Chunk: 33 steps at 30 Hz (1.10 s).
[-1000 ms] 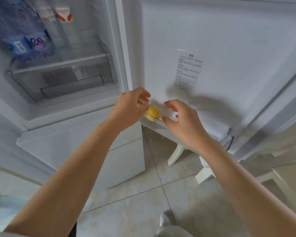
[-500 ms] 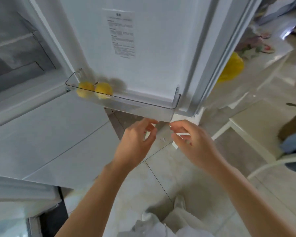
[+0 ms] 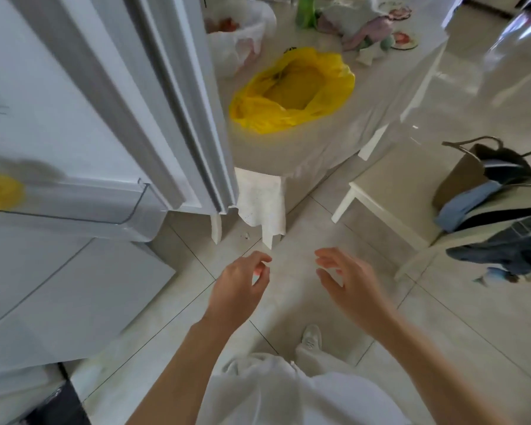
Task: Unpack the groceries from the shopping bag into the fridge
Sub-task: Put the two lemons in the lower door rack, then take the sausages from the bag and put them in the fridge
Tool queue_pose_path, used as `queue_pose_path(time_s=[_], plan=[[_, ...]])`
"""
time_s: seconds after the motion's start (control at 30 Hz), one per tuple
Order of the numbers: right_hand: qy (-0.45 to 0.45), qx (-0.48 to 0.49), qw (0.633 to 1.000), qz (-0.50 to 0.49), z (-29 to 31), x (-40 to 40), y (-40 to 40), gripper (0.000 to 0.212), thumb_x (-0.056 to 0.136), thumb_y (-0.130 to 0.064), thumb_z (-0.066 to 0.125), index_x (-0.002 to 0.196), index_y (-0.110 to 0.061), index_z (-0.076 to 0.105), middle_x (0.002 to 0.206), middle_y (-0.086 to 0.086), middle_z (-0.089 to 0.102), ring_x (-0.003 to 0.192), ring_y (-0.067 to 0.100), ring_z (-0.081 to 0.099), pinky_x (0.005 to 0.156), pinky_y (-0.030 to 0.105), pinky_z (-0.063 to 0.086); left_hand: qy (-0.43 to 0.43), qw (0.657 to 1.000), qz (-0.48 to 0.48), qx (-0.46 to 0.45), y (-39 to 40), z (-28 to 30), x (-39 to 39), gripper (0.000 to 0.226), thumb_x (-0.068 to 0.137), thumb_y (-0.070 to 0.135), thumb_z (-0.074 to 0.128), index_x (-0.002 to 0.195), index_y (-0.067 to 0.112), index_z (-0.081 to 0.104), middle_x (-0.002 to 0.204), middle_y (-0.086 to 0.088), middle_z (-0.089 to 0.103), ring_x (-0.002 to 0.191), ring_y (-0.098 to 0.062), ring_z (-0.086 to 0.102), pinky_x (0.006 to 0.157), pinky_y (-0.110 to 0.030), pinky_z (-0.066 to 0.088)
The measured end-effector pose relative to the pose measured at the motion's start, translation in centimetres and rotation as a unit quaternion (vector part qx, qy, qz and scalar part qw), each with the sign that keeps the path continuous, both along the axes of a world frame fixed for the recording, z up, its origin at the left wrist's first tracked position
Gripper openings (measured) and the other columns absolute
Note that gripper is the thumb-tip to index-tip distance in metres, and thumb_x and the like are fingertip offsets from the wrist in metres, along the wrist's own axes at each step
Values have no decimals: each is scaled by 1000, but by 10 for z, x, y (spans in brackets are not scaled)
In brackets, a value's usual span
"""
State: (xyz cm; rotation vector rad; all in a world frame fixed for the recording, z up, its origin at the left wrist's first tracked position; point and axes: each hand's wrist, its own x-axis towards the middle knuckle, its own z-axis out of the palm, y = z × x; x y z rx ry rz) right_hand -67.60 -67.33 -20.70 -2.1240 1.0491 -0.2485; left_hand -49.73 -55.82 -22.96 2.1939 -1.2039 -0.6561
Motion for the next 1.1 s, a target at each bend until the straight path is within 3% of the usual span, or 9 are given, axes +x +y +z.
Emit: queue_pose_path(time_s=[0.23,0.43,0.57,0.73,0.93,1.1], plan=[[30,1,999,18,-10,-49,-98,31,93,-21,57,124,-17,55,113,-3,65,104,11,61,91,29,49,21,1000,5,13,-108,-12,-59,14,94,27,55,107,31,60,87,14,67,85,-4,60,80,-33,53],[44,17,998,31,-16,-50,-181,37,93,-24,57,128,-16,50,116,-1,61,108,16,58,92,29,45,12,1000,8,18,-184,-9,-65,15,94,26,54,108,28,60,87,11,67,87,-7,61,81,-32,52],[35,8,999,41,-18,-29,-240,36,92,-24,57,126,-14,51,116,1,61,107,16,58,91,29,45,4,999,44,15,-232,-8,-35,17,94,25,54,109,27,61,89,12,68,86,-5,60,79,-27,50],[12,-14,998,60,-13,21,-312,35,92,-23,57,125,-14,52,116,3,61,108,20,58,92,37,47,9,995,100,-8,-298,-9,18,15,93,24,56,106,27,62,86,11,67,85,-7,62,78,-33,53],[10,-30,992,125,-5,100,-399,37,95,-27,53,129,-16,47,122,0,58,111,15,55,94,31,46,-6,991,131,-31,-372,-8,83,17,93,20,57,109,24,61,90,6,66,87,-13,62,78,-39,56],[-9,-47,987,152,2,165,-464,35,89,-19,62,121,-7,55,113,9,63,104,25,60,89,38,49,-12,982,179,-51,-419,-7,134,20,89,15,60,108,21,63,90,1,68,89,-17,62,77,-42,53]])
